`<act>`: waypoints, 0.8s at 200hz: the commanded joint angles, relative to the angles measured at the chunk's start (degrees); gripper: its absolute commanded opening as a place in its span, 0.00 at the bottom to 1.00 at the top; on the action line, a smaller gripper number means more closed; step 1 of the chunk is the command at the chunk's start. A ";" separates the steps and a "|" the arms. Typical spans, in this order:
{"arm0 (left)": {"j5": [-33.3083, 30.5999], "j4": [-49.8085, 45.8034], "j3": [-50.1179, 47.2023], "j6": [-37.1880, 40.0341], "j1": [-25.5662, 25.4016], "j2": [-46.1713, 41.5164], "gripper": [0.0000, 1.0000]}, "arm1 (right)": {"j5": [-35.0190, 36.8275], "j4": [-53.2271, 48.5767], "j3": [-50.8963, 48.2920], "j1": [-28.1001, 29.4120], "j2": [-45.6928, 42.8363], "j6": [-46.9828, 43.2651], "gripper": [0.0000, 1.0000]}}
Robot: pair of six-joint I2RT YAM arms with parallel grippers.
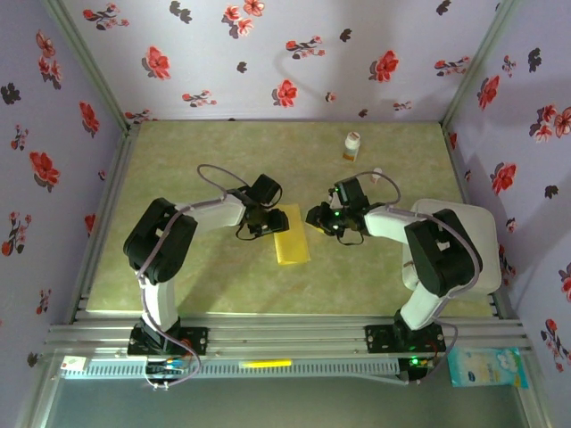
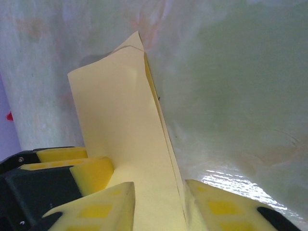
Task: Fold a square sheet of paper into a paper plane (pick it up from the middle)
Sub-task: First fold the square sheet of paper in half at the center of the table.
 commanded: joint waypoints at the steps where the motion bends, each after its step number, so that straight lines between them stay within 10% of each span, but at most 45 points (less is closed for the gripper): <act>1: -4.47 -3.13 0.22 -0.69 0.74 4.00 0.50 | 1.95 -2.56 1.19 0.17 -0.59 -0.77 0.26; 160: -4.96 -7.05 4.15 -1.65 0.48 8.68 0.51 | 2.17 -5.46 2.72 0.17 -0.79 -1.62 0.23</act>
